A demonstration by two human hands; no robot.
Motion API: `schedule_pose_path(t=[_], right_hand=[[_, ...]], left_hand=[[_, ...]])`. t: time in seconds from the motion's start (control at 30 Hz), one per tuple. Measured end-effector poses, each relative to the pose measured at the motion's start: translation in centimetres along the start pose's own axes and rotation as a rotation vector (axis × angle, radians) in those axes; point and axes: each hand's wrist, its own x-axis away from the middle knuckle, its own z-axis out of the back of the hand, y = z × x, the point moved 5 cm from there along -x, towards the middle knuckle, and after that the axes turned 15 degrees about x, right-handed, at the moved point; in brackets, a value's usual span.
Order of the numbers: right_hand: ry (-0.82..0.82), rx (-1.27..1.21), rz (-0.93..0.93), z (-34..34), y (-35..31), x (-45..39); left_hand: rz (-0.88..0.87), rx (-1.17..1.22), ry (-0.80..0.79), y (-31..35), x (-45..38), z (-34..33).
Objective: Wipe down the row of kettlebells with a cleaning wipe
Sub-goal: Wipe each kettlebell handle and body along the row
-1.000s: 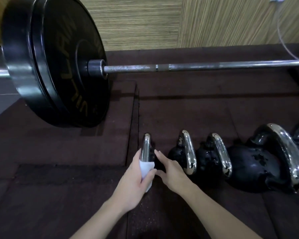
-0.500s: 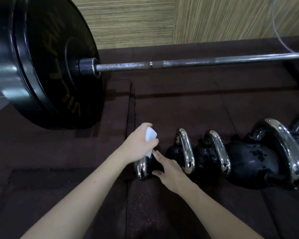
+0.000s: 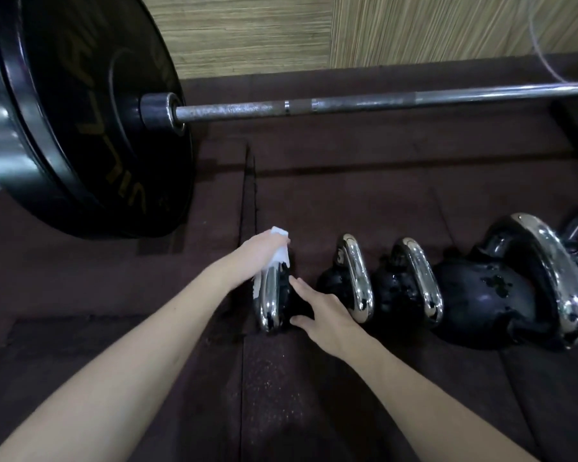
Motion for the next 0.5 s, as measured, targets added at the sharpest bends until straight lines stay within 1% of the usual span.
schedule_pose_path(t=[0.03, 0.07, 0.1, 0.13, 0.2, 0.27, 0.33, 0.4, 0.5], right_hand=[[-0.006, 0.0, 0.0, 0.0, 0.0, 0.0], [-0.006, 0.0, -0.003, 0.1, 0.0, 0.1], [-0.002, 0.005, -0.006, 0.1, 0.0, 0.0], [0.008, 0.012, -0.006, 0.1, -0.1, 0.0], [0.021, 0.01, -0.004, 0.1, -0.1, 0.1], [0.006, -0.025, -0.006, 0.2, -0.1, 0.2], [-0.014, -0.035, -0.001, 0.2, -0.1, 0.3], [-0.019, -0.046, 0.004, 0.3, -0.2, 0.4], [-0.009, -0.067, -0.008, 0.3, -0.3, 0.3]], left_hand=[[0.076, 0.003, 0.018, -0.3, -0.6, 0.1], [0.086, 0.0, 0.059, -0.4, -0.5, 0.1], [0.031, -0.016, 0.101, -0.6, 0.0, 0.1], [-0.03, -0.031, 0.107, -1.2, 0.9, 0.1], [-0.158, -0.053, 0.045, -2.8, 3.9, -0.3], [-0.278, -0.08, -0.049, -3.9, 7.1, -1.2], [-0.338, -0.101, -0.091, -4.5, 8.4, -1.9], [-0.288, -0.046, -0.038, -4.4, 7.5, -1.9], [-0.162, 0.051, 0.126, -3.5, 3.5, -0.5]])
